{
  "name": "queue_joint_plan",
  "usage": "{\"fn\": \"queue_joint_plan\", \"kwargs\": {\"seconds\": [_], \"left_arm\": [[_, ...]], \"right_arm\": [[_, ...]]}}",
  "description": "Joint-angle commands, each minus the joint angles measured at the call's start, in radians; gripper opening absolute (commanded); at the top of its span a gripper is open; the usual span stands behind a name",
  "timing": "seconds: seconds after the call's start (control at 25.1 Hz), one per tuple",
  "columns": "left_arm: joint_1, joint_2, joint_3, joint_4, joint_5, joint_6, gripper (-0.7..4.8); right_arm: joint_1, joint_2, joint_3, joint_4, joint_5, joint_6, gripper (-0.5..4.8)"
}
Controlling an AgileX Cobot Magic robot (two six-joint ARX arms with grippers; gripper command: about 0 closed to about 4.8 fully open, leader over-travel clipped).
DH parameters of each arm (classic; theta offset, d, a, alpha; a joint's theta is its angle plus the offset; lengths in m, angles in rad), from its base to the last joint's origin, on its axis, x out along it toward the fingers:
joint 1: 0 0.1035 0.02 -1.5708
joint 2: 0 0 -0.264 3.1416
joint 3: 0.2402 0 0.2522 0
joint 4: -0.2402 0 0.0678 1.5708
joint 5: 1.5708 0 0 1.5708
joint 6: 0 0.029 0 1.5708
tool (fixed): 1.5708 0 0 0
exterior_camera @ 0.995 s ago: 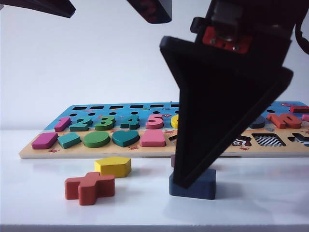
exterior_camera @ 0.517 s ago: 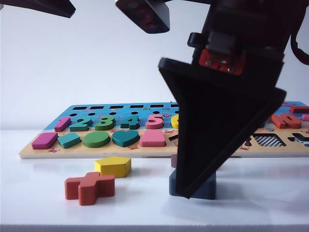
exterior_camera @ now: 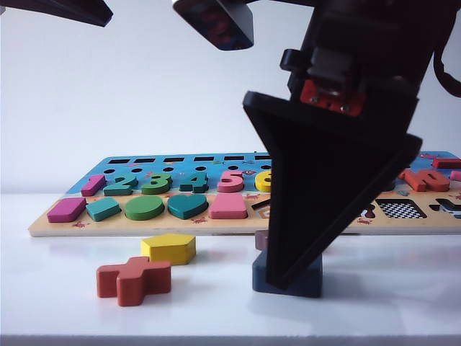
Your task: Insert the cube into the slot.
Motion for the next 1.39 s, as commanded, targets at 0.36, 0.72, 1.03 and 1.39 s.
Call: {"fn": "queue_joint_plan", "kwargs": {"seconds": [0.36,0.72,1.03,1.39], "left_arm": [[0.001,0.0,0.003,0.011,0.005,-0.001,0.1],[0.001,0.0,0.003,0.011,0.005,-0.001,0.1],[0.001,0.0,0.003,0.011,0.005,-0.001,0.1],[0.001,0.0,0.003,0.011,0.005,-0.001,0.1]], "right_arm": [[0.0,0.011,0.002,0.008,0.003,-0.004,2.14],[0.0,0.014,0.003,0.01,0.003,-0.004,1.64],[-0.002,-0.026,0.005,0.009,0.003,-0.003,1.43],[-0.054,-0.14,0.006,0.005,0.004,0.159,1.43]]}}
